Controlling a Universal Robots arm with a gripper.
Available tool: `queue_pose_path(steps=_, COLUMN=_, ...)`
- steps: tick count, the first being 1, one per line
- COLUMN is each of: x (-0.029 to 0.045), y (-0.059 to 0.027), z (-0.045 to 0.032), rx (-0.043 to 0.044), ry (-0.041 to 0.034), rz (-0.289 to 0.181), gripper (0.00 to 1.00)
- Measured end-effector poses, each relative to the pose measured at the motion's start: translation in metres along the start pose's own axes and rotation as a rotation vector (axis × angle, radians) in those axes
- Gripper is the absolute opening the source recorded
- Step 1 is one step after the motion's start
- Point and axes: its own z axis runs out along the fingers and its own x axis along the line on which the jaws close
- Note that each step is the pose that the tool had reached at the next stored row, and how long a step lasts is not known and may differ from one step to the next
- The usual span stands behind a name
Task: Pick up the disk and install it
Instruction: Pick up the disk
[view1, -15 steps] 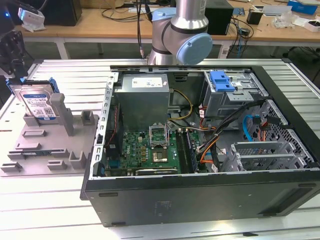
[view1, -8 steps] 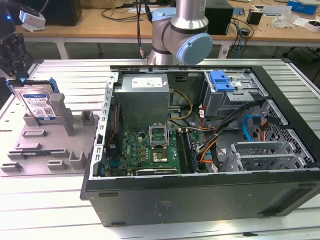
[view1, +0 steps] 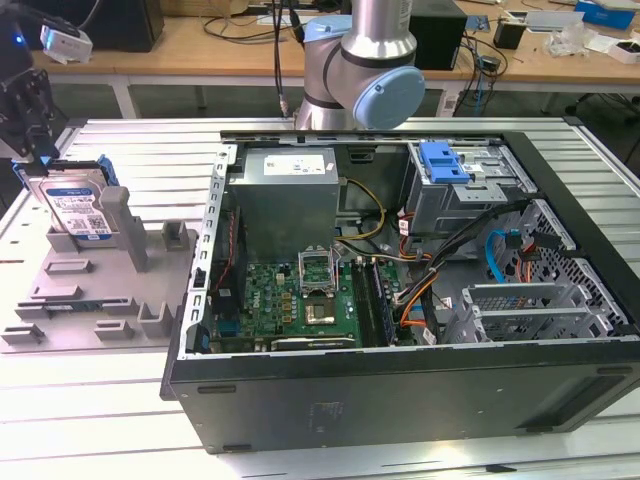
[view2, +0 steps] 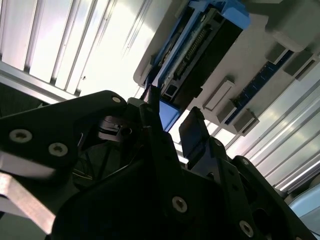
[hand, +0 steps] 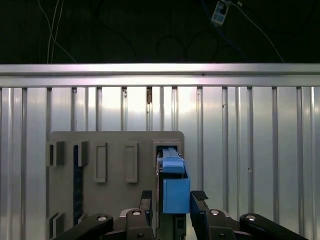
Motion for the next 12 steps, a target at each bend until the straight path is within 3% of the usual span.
queue_pose_path(steps=12, x=-0.0018, y=0.0003, z=0.0082, rx=0.0001, ry=-0.0035, rz=-0.001, gripper=0.44)
